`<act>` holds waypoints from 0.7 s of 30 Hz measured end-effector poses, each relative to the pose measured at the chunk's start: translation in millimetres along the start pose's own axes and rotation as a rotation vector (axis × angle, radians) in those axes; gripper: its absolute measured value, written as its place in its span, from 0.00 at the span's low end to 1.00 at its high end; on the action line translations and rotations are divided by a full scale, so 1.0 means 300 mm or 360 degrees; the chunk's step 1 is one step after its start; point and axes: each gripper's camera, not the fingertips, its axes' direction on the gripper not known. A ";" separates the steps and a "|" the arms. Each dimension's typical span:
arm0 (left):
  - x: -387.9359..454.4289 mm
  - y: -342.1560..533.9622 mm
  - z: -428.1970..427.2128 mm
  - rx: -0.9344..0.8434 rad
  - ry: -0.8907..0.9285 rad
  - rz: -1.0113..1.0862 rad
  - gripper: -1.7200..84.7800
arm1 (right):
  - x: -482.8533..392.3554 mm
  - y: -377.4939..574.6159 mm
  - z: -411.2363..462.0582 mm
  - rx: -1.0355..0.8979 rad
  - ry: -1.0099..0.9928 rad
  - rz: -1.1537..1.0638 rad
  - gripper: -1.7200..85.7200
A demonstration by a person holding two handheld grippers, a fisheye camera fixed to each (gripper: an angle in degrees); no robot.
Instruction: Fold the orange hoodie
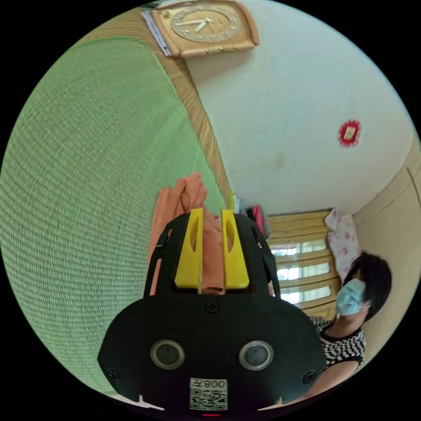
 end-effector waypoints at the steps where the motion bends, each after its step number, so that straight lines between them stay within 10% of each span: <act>1: 0.037 0.012 0.064 -0.0094 -0.0123 0.0085 0.12 | -0.071 0.002 0.042 -0.0070 0.0121 -0.0076 0.07; 13: 0.144 0.078 0.682 -0.0481 -0.1396 0.0800 0.07 | -0.458 0.068 0.544 -0.0565 0.1313 -0.0529 0.10; 21: 0.104 0.093 0.749 -0.0447 -0.1237 0.0733 0.03 | -0.556 0.065 0.508 -0.0541 0.1231 -0.0489 0.03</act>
